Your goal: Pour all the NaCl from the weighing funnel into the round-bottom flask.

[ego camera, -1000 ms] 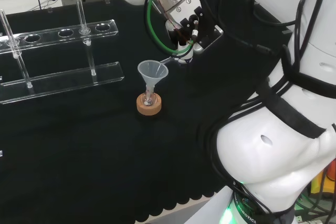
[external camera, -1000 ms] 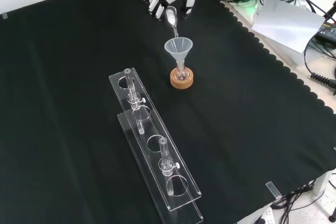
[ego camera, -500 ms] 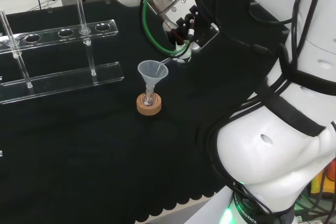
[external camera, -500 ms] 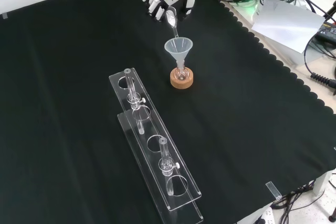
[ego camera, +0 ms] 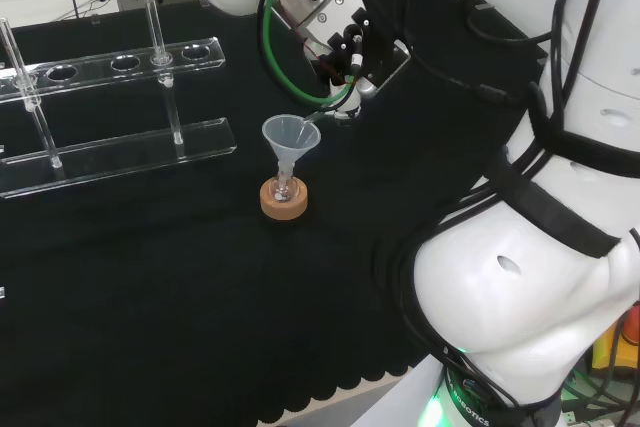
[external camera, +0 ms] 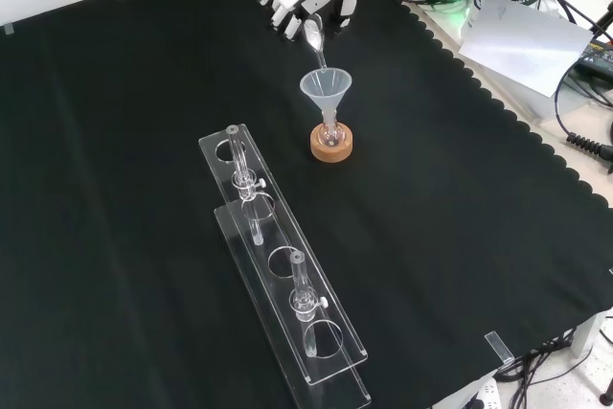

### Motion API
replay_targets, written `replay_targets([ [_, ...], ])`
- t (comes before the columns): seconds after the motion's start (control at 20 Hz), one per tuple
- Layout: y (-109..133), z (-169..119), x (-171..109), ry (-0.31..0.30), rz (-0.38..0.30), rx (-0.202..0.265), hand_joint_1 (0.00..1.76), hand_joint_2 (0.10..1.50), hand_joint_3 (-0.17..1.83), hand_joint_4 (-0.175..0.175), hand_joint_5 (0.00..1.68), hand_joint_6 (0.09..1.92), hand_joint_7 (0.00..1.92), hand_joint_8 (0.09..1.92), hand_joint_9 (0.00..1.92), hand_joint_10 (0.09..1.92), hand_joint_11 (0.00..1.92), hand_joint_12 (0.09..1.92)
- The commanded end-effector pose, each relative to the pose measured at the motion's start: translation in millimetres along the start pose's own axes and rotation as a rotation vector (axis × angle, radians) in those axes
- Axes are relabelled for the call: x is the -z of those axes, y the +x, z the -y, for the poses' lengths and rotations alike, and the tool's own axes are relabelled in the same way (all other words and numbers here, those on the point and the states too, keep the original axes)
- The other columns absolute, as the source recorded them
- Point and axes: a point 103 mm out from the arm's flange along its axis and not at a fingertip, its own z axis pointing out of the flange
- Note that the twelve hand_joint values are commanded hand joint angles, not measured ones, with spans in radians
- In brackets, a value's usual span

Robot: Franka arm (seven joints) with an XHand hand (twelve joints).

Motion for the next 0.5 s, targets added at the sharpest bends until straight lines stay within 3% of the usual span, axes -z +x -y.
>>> replay_targets([
  [0.05, 2.0, 0.2, 2.1, 0.008, 0.020, -0.003, 1.07, 0.66, 0.84, 0.175, 1.07, 1.11, 0.66, 0.66, 0.95, 0.49, 0.61, 1.23],
  [0.5, 7.2, -1.1, 7.2, 0.025, 0.068, -0.003, 1.07, 0.66, 0.84, 0.175, 1.07, 1.11, 0.66, 0.66, 0.95, 0.49, 0.61, 1.22],
])
